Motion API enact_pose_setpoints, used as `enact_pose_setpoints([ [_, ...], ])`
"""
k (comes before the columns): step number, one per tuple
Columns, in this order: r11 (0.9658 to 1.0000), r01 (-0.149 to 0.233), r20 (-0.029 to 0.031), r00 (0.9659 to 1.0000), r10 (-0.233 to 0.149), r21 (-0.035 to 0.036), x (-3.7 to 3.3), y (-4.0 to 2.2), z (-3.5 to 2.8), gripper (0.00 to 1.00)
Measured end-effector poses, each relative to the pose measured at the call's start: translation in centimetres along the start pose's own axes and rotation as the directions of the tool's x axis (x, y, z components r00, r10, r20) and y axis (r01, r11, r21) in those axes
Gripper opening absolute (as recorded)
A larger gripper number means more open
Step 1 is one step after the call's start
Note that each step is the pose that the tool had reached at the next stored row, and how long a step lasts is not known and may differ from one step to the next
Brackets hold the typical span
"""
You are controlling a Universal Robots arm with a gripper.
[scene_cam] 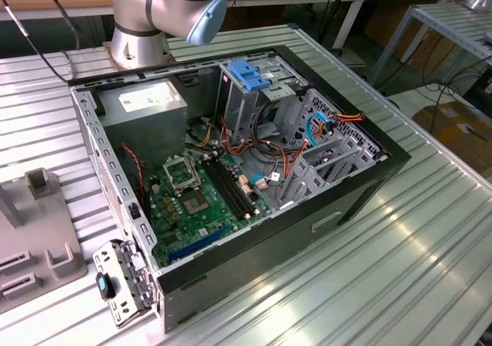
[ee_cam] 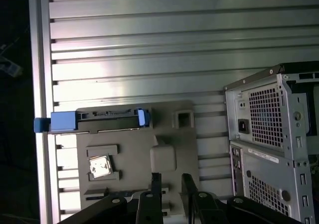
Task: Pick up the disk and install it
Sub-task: 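Reach for the disk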
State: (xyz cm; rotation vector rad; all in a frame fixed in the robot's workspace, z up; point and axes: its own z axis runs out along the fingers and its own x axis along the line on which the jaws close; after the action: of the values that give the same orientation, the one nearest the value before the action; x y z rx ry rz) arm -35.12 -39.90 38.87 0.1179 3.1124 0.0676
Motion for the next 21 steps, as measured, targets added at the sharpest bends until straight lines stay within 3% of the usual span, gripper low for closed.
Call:
enact_pose_setpoints([
  [11,1.0000,0.000,-0.0001,1.0000,0.000,0.0001,1.98,-0.15,-0.01,0.31],
  [21,1.0000,0.000,0.0000,1.0000,0.000,0.0000,4.45,-0.31,0.03,0.31],
])
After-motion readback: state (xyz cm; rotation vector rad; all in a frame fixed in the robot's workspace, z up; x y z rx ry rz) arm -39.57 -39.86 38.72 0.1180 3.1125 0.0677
